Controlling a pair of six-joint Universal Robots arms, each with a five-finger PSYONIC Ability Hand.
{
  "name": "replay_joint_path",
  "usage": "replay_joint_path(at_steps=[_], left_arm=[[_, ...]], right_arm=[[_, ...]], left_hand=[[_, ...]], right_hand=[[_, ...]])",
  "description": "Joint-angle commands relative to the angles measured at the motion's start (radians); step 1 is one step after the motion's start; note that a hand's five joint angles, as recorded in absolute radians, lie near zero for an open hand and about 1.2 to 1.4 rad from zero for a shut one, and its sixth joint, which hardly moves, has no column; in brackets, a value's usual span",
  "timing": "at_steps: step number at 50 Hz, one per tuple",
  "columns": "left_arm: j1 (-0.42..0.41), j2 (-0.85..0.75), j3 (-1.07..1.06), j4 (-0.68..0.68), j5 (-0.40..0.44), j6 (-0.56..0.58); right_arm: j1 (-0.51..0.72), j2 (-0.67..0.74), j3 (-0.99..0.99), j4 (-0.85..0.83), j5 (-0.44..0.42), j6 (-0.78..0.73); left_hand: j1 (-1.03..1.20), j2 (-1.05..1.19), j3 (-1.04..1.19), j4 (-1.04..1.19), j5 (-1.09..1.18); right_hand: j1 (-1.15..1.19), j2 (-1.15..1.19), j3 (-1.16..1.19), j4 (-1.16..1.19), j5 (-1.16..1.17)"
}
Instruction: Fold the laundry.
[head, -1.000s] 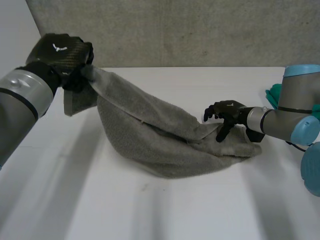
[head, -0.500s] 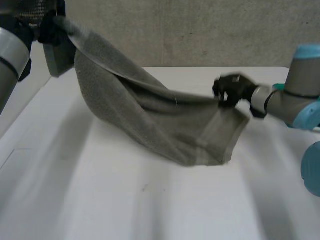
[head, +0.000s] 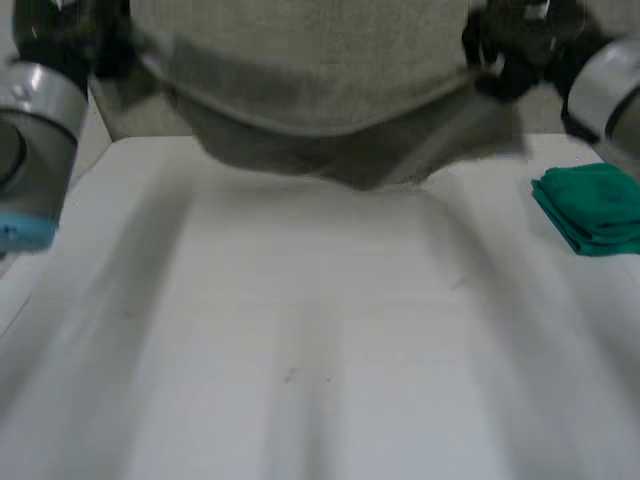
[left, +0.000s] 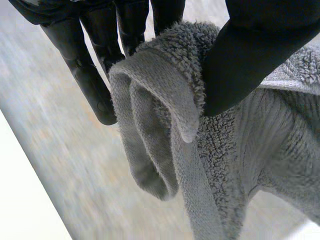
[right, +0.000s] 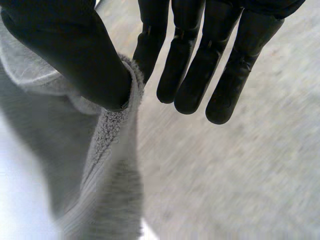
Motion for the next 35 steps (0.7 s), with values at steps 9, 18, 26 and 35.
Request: replay_joint_path(at_steps=[9,18,26,35], left_arm=[[0.039,-0.04,-0.497,-0.016,0.016,0.116],[0.036,-0.034,-0.556,-0.069,0.016,0.259],[0.027,-0.024,-0.593,-0.069,0.016,0.261],[0.013,0.003,-0.616,-0.069,0.018,0.256]], right_arm=[[0.002,-0.027,0.718,0.006,0.011,-0.427],[-0.001,-0.03,0.781,-0.118,0.021,-0.318],[-0.008,-0.035,0.798,-0.159,0.018,-0.274],[-0.005,-0.035,0.816,-0.176,0.018,-0.275]], left_hand=[[0.021,0.014,0.011,0.015,-0.015],[-0.284,-0.291,-0.294,-0.29,-0.321],[-0.279,-0.286,-0.289,-0.285,-0.315],[-0.258,-0.265,-0.268,-0.264,-0.294]], right_hand=[[0.413,0.221,0.217,0.209,0.229],[0.413,0.221,0.217,0.209,0.229],[0.413,0.221,0.217,0.209,0.229],[0.413,0.221,0.217,0.209,0.229]])
